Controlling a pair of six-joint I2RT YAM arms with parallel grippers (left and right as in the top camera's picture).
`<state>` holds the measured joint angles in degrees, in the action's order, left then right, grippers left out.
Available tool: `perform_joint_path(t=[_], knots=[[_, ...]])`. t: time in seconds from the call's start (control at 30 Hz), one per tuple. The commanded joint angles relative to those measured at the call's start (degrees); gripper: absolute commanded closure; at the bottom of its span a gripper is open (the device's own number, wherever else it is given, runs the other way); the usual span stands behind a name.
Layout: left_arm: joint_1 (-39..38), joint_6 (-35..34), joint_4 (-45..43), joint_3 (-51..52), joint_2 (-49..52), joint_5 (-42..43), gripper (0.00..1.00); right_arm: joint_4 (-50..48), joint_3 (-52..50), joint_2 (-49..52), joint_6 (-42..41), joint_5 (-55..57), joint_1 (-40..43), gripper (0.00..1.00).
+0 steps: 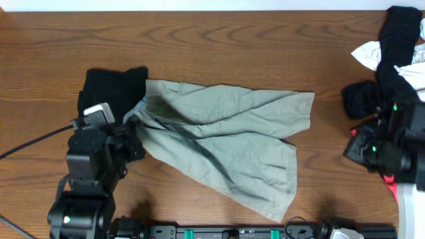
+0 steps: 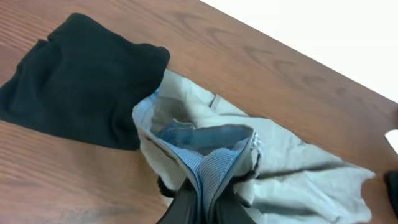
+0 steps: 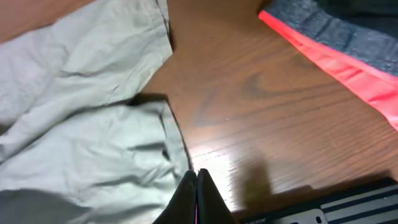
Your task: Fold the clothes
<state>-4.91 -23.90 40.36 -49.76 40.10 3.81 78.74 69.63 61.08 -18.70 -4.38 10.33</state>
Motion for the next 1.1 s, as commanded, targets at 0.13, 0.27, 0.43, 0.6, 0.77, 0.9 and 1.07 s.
perform_joint_path(t=[0.13, 0.27, 0.43, 0.6, 0.77, 0.9, 1.07], knots=[[0.39, 0.07, 0.02, -1.49, 8.28, -1.49, 0.93, -2.1, 0.74, 9.7, 9.29, -4.92, -0.55, 0.96], [0.39, 0.07, 0.0, -1.49, 12.31, -1.46, 0.93, -4.42, 0.31, 13.44, 10.23, -4.87, -1.81, 0.83], [0.39, 0.07, 0.04, -1.49, 15.1, -1.46, 0.93, -11.56, -0.28, 20.83, 17.07, -14.4, -3.23, 0.95], [0.39, 0.07, 0.22, -1.49, 15.89, -1.44, 0.93, -21.24, -0.28, 31.65, 21.84, -20.26, -7.87, 0.99], [0.39, 0.09, 3.17, -1.49, 15.89, 1.2, 0.85, -27.43, -0.28, 39.26, 20.65, -19.52, -12.37, 0.99], [0.39, 0.07, 8.04, -1.49, 15.87, 3.04, 0.53, -30.08, -0.28, 41.75, 18.95, -18.97, -13.16, 0.99], [0.39, 0.09, 8.87, -1.49, 15.76, 2.99, 0.43, -30.88, -0.28, 42.18, 18.95, -17.31, -12.96, 0.99]])
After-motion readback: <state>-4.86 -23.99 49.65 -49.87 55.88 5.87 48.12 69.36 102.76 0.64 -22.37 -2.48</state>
